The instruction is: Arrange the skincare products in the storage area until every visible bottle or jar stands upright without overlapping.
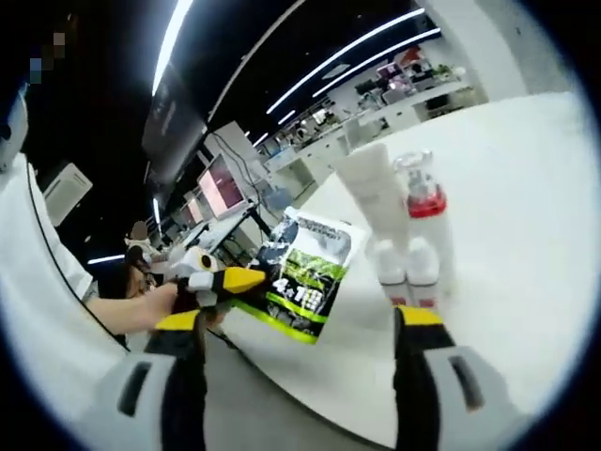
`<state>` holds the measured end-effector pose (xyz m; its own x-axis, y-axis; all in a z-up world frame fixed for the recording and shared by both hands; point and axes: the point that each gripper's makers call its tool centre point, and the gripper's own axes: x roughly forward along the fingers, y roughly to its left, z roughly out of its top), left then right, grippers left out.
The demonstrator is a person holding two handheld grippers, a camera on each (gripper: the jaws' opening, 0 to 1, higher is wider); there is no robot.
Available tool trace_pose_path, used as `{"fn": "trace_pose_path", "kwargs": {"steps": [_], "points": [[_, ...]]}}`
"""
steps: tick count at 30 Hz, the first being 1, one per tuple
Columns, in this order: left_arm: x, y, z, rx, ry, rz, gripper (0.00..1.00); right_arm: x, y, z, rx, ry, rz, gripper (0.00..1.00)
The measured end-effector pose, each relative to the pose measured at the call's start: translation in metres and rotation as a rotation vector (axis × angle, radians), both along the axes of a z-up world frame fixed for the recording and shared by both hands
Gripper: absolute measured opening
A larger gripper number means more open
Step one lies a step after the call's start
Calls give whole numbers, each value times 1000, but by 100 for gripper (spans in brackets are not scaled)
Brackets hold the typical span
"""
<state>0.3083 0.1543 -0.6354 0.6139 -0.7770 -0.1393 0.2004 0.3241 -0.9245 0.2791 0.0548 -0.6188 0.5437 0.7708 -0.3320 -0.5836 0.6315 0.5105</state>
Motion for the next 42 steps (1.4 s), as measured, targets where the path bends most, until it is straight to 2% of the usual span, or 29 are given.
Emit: {"fn": "trace_pose_path", "kwargs": {"steps": [8,18,24,27,30,38,41,42], "points": [[13,-3,-30,72,58,12,0,4,-12,-6,-17,16,-38,86],[21,-6,-53,131,91,2,0,12,-33,-12,-55,22,-82,89],[21,-3,-68,213,120,12,0,15,-39,-13,-64,21,-97,89],[22,2,-76,283,121,25,0,16,-43,-15,-76,19,-101,90],[20,6,-86,391,111,9,0,17,-48,-16,-89,18,-109,90],[22,6,-94,563,32,-59,0,20,-57,-16,-97,18,-129,90],[20,8,-102,678,-11,-107,1,20,-58,-17,-100,18,-133,90],[20,8,-102,692,-20,-109,1,20,-59,-17,-99,19,-134,90]]}}
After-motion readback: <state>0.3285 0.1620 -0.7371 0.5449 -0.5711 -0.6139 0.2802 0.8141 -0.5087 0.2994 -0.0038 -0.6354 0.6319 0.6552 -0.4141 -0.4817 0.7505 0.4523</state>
